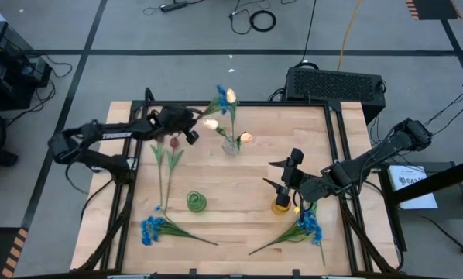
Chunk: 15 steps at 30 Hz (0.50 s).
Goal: Sort flowers into vase by color
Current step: Put the top blue flowers into the yellow vase
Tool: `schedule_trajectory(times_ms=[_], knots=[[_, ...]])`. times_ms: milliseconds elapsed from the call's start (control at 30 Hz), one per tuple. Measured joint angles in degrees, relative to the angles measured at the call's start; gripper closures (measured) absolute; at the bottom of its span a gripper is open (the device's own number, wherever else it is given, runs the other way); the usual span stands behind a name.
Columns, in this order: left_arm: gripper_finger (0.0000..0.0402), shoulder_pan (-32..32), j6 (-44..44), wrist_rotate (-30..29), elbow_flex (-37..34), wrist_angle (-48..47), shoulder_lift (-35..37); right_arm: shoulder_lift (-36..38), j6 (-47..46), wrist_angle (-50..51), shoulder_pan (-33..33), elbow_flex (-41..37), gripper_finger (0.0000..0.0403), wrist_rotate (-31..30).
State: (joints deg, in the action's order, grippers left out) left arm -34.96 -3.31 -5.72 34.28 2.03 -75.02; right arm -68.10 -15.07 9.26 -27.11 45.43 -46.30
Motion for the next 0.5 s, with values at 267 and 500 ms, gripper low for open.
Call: schedule_trajectory(times_ms=[267, 500], knots=[[0.038, -1.1, 1.3, -2.0, 0.0, -0.6, 11.7, 0.0, -0.7, 0.0, 0.0, 0.0, 0.015, 0.2], [0.038, -1.0, 1.4, -3.2, 0.0, 0.5, 23.9, 0.0, -0.8, 0.0, 0.0, 0.0, 0.015, 0.2]])
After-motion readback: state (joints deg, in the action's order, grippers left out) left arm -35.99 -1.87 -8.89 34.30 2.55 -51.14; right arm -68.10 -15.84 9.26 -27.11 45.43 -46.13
